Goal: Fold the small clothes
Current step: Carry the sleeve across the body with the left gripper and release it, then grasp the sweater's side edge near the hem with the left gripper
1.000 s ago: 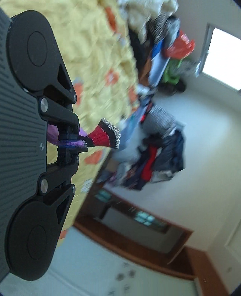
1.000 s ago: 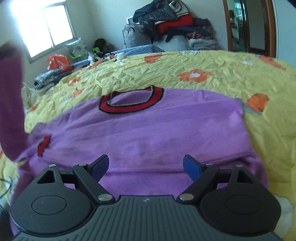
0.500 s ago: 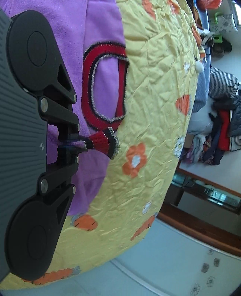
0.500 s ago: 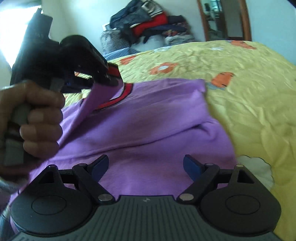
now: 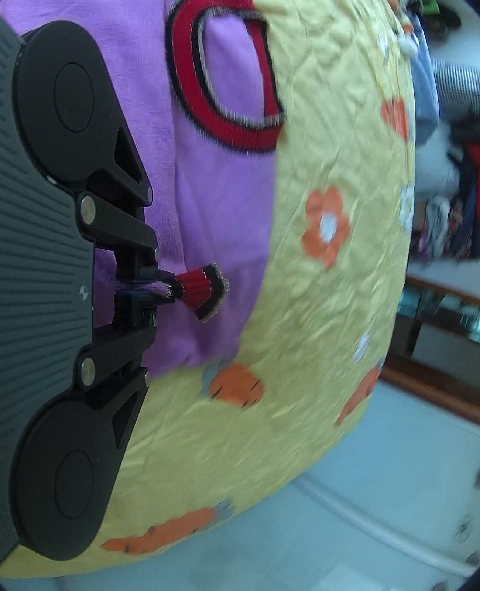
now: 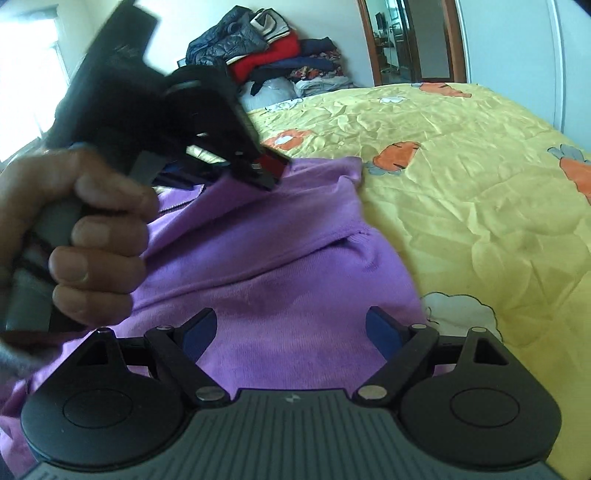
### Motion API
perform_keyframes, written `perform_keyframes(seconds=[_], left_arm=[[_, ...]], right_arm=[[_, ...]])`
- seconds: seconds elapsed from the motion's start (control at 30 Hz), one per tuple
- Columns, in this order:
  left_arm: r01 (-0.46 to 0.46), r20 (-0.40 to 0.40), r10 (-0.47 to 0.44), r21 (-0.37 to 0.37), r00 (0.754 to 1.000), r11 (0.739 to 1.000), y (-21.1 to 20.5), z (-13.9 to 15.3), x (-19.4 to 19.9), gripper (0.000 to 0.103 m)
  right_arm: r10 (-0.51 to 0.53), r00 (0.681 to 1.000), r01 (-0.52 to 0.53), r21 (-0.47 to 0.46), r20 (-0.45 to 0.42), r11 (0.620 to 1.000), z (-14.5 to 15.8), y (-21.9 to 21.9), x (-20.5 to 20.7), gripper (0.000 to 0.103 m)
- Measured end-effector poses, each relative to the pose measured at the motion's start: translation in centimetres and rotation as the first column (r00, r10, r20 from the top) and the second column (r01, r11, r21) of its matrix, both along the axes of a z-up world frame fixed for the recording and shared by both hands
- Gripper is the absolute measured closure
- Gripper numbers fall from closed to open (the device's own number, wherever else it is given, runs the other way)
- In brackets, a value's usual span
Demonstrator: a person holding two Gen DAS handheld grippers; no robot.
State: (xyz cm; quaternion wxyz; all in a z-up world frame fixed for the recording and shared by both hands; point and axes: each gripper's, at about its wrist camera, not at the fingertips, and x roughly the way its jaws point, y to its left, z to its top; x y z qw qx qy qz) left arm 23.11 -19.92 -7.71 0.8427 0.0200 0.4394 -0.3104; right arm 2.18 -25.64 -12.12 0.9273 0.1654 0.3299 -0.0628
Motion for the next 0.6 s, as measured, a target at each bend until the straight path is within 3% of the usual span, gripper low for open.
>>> perform_keyframes(seconds=[0.2,0.23,0.3,0.33,0.4,0.47,0.53,0.6], left_arm=[[0.081,-0.099,-0.082,-0.005,0.992,0.997,-1.1,-1.8,-0.3,0.097],[0.090,-0.122,-0.092,-0.020,0.988,0.996,-0.7,-1.8,-0.2,0.088],[0.101,-0.194,-0.118,-0.095,0.974,0.990,1.0,-1.2,0.4,0.046],[0.082,-0.197,-0.112,-0.156,0.974,0.984,2.6,-0.4,0.5,0.040],[0.052,-0.164,-0.094,-0.242,0.982,0.969,6.4,1.6,0.3,0.035],[0.001,-0.102,-0.029,-0.264,0.994,0.964,11.0,3.4,-0.1,0.030],[-0.067,-0.027,0.063,-0.227,0.998,0.972,15.8,4.1,-0.6,0.020],[-0.147,0.047,0.155,-0.144,0.987,0.979,19.9,3.7,-1.0,0.018]], right_arm=[[0.038,0.999,-0.038,-0.025,0.007,0.999,-0.3,0.3,-0.2,0.010],[0.039,0.999,-0.039,-0.009,0.010,0.999,-0.2,0.1,-0.3,0.010],[0.047,0.999,-0.048,0.038,0.018,0.998,-0.1,-0.8,-0.5,0.010],[0.050,0.998,-0.052,0.059,0.031,0.997,0.1,-1.4,-0.7,0.010],[0.039,0.995,-0.047,0.091,0.089,0.995,0.8,-2.5,-1.3,0.010],[0.040,0.990,-0.051,0.076,0.136,0.996,1.6,-3.5,-1.2,0.010],[0.077,0.985,-0.081,0.017,0.157,0.997,2.5,-3.9,-0.1,0.013],[0.111,0.978,-0.107,-0.033,0.175,0.994,3.2,-4.1,1.7,0.025]])
